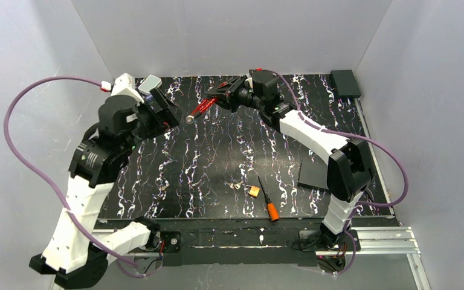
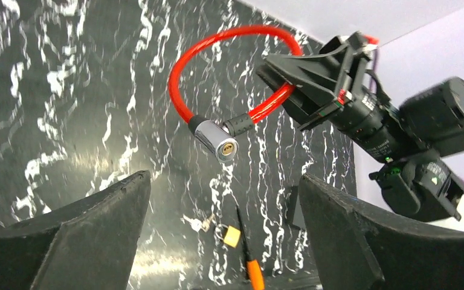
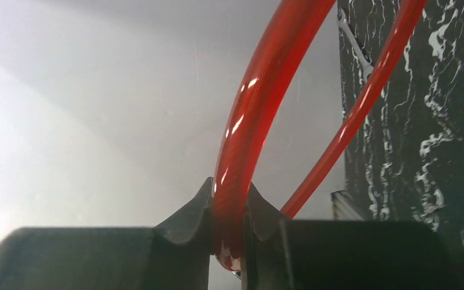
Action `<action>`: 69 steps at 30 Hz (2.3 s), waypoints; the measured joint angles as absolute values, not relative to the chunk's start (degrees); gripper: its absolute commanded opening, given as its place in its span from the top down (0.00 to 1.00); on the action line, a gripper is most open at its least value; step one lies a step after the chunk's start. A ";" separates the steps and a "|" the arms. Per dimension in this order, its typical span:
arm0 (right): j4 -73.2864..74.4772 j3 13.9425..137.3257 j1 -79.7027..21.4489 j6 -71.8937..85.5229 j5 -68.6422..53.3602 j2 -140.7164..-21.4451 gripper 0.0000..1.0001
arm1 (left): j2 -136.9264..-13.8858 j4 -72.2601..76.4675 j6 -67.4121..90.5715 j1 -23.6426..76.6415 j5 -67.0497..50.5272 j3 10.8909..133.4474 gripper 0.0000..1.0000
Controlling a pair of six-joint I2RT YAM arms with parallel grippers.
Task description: Unlock with the key
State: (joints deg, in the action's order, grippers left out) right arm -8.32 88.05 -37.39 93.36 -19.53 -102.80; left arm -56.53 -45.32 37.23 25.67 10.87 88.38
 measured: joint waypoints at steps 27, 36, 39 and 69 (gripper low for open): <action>-38.06 76.73 -40.03 69.28 -39.38 -126.45 0.99 | -52.82 -60.62 50.59 25.63 8.51 87.90 0.19; -26.15 78.22 -38.85 60.80 -37.89 -126.45 0.77 | -53.91 -61.69 50.13 25.63 8.43 87.77 0.19; -16.69 81.03 -38.09 55.29 -36.60 -126.48 0.66 | -54.92 -62.57 49.93 25.63 9.23 87.66 0.20; 32.95 70.39 -56.03 7.81 -7.51 -96.25 0.35 | -61.01 -57.49 44.97 25.63 7.84 68.31 0.27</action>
State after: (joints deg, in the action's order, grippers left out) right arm 32.95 70.39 -56.03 7.81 -7.51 -96.25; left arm -61.01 -57.49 44.97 25.63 7.84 68.31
